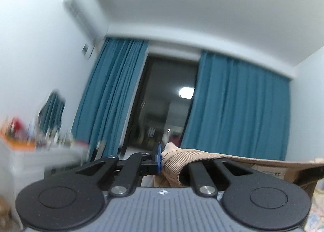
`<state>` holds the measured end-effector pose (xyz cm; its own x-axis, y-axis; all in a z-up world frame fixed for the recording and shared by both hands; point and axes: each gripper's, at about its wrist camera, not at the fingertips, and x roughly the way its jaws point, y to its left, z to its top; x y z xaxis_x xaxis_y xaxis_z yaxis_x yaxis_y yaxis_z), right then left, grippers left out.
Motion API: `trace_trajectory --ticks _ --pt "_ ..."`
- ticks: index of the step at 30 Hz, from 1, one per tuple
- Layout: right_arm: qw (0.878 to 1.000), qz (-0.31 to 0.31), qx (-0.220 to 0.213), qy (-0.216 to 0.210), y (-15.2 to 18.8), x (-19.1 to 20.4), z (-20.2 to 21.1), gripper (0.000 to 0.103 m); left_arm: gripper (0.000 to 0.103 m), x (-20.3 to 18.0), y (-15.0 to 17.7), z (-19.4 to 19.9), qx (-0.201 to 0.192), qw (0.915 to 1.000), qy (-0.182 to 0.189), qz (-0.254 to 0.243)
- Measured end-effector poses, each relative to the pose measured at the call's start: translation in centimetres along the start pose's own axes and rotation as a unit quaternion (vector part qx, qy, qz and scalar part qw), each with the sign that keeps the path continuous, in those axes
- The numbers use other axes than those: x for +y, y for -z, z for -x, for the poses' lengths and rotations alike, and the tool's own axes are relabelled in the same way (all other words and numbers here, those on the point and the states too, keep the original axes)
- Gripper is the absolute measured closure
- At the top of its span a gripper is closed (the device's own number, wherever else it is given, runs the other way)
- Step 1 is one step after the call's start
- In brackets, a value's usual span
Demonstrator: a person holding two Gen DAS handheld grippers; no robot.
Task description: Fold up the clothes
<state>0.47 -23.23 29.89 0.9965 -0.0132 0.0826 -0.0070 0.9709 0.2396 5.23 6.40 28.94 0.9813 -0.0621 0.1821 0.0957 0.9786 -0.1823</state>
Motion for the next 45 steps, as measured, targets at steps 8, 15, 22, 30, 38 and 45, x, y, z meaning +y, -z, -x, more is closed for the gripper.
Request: trace_trajectory --ticks 8,15,22,30,38,45 --pt "0.995 0.019 -0.083 -0.049 -10.6 2.3 7.9 0.094 0.097 -1.3 -10.7 4.2 -0.033 0.9984 0.045 0.003" --pt "0.998 0.036 -0.025 -0.033 -9.3 1.4 4.5 0.093 0.097 -0.9 -9.3 1.5 0.018 0.9986 0.049 0.005" --pt "0.997 0.042 0.064 -0.001 -0.7 0.1 -6.8 0.093 0.096 2.2 1.6 -10.1 0.107 0.9942 0.015 0.001" --pt "0.987 0.049 0.145 0.04 13.3 -3.3 -24.4 0.093 0.096 5.7 20.7 -26.2 0.19 0.9808 -0.031 -0.026" --pt "0.957 0.059 0.274 0.078 32.6 -9.2 -39.2 0.093 0.096 8.9 42.8 -40.0 0.308 0.9455 -0.076 -0.073" --pt "0.938 0.038 0.335 0.085 42.0 -12.4 -43.2 0.093 0.094 12.0 56.3 -47.5 0.391 0.9116 -0.08 -0.098"
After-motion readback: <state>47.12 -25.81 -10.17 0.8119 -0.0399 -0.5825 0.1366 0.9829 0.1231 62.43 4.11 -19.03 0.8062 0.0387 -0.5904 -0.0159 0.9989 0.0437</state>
